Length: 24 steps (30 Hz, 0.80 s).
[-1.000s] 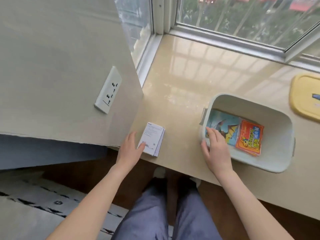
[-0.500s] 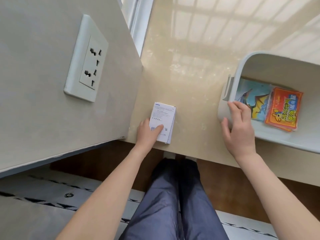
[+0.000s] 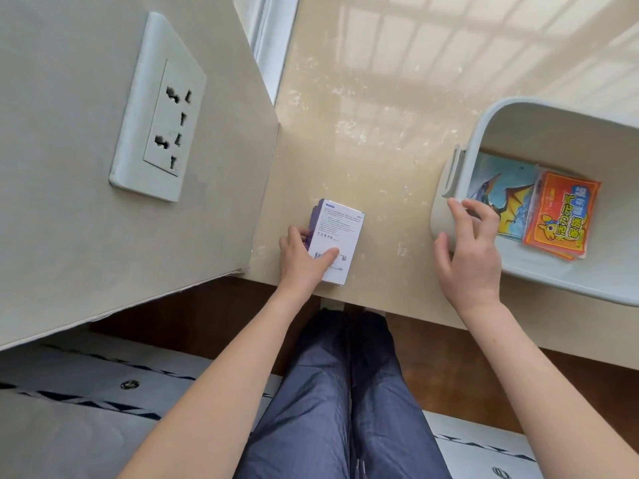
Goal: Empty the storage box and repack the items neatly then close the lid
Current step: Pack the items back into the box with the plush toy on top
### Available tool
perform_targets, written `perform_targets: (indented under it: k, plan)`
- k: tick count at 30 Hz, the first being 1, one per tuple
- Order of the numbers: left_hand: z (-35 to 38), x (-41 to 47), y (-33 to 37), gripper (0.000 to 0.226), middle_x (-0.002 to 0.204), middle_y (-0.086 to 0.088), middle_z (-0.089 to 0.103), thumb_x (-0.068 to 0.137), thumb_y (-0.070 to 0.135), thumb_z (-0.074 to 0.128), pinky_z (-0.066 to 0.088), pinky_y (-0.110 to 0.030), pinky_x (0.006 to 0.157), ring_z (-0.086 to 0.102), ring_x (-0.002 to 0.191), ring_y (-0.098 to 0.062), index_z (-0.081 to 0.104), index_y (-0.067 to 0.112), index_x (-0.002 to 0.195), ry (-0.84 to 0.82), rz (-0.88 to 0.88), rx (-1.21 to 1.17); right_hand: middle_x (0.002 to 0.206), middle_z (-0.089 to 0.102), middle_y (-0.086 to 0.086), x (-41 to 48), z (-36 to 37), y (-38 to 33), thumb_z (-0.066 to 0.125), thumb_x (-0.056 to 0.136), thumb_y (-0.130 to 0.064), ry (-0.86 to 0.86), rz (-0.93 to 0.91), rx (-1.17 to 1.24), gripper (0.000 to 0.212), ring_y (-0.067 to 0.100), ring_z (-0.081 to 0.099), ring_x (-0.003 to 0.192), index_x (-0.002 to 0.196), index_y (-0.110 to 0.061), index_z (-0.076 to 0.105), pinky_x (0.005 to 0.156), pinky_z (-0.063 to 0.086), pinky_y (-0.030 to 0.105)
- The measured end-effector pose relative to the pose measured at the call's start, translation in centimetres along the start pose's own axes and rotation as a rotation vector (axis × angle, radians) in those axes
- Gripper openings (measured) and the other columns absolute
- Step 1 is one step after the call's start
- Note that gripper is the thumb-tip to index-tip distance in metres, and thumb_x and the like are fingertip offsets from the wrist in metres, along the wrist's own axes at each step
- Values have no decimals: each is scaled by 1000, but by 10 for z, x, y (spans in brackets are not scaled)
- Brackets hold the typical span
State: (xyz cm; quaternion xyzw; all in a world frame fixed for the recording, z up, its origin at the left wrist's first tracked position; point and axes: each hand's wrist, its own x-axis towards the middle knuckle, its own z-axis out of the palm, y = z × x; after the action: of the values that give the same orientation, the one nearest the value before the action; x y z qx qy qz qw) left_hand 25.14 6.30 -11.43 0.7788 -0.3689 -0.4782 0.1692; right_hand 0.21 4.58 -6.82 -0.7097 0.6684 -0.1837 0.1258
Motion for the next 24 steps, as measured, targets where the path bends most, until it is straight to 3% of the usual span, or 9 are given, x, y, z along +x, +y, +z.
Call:
perform_targets:
  k: [4, 7, 10, 15, 18, 21, 24]
  plan:
    - [-3, -10, 6, 75, 120, 4, 60, 76, 27, 82, 50, -18, 74, 60, 101, -6, 32, 34, 131, -91, -26, -165, 133, 42, 23, 0, -2, 0, 59, 89, -1, -9, 12, 10, 47, 28, 58, 101, 135, -1, 50, 70, 49, 30]
    - [-9, -24, 16, 81, 116, 4, 67, 80, 22, 79, 56, -27, 81, 64, 99, -6, 26, 47, 134, -124, 16, -254, 134, 41, 22, 1, -6, 0, 58, 90, -1, -23, 26, 48, 49, 30, 52, 115, 139, -1, 48, 91, 46, 31]
    - [-21, -45, 36, 83, 120, 8, 62, 84, 19, 75, 57, -29, 82, 62, 104, -10, 22, 57, 137, -169, 102, -281, 139, 39, 22, -1, -19, -6, 56, 93, -5, -58, 80, 87, 51, 31, 42, 129, 143, -4, 44, 107, 36, 34]
    - [-49, -90, 79, 84, 122, 13, 62, 88, 20, 72, 56, -21, 76, 63, 103, -8, 20, 64, 137, -255, 208, -320, 138, 42, 20, -9, -60, -23, 57, 93, -5, -44, 78, 116, 52, 33, 40, 132, 144, -7, 44, 108, 39, 43]
    - [-62, -121, 107, 82, 123, 17, 61, 89, 18, 71, 53, -16, 72, 63, 100, -3, 23, 63, 138, -282, 281, -345, 136, 45, 17, -15, -97, -30, 57, 92, -4, -8, 65, 123, 52, 29, 40, 132, 143, -7, 45, 109, 36, 39]
    - [-68, -150, 135, 81, 120, 21, 61, 89, 15, 70, 58, -28, 80, 65, 102, -8, 25, 63, 137, -320, 342, -379, 134, 48, 15, -26, -138, -34, 59, 91, -1, 66, 69, 106, 51, 27, 41, 129, 141, -5, 48, 108, 31, 29]
    - [-67, -176, 163, 80, 112, 21, 66, 86, 18, 72, 59, -38, 83, 68, 100, -12, 29, 64, 134, -372, 382, -384, 131, 51, 14, -41, -177, -31, 54, 92, -8, 137, 107, 99, 47, 28, 45, 126, 139, -7, 50, 107, 35, 35]
